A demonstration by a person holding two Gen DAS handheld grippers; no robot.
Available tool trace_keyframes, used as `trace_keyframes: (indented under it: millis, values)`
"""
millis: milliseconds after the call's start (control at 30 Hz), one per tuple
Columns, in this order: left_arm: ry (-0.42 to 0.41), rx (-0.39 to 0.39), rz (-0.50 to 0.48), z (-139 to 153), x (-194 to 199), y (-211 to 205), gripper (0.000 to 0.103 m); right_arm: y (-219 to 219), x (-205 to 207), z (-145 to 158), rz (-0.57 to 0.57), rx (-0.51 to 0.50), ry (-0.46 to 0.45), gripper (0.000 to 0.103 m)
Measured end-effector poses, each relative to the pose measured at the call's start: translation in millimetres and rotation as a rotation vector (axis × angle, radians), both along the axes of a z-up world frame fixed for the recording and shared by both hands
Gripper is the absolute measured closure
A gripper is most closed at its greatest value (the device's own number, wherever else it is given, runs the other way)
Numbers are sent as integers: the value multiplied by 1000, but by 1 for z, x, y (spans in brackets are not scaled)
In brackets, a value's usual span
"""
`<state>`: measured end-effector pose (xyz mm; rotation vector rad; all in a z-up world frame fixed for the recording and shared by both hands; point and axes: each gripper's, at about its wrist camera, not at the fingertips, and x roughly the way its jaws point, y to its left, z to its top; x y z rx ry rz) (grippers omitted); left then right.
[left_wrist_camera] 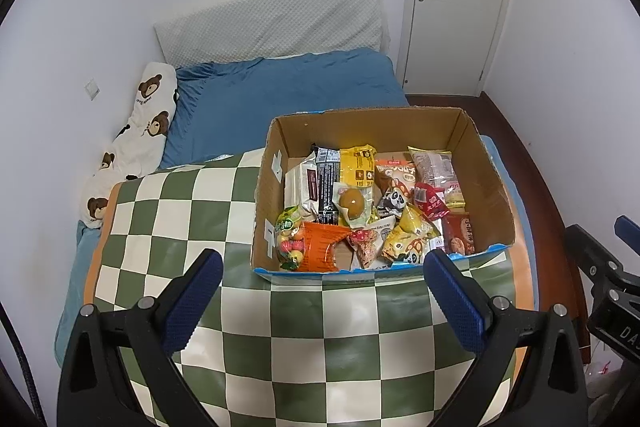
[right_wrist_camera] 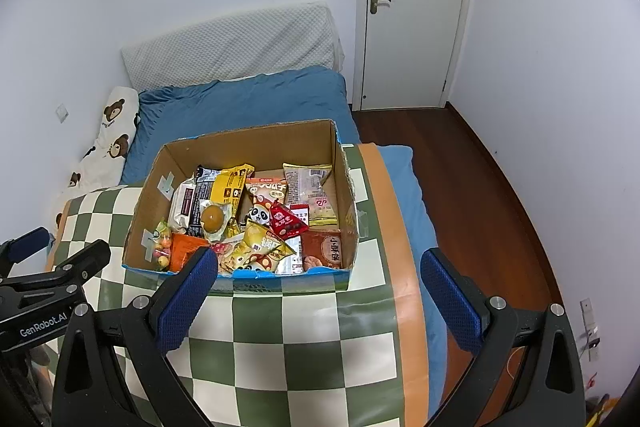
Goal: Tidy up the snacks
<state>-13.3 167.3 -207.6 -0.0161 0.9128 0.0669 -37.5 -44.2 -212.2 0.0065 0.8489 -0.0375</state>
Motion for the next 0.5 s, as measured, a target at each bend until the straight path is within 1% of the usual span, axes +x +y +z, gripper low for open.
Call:
trace_keyframes:
  millis: [500]
  values:
    - [-9, -3, -7, 3, -2, -3, 0, -1, -4, 1, -12, 3, -6, 0]
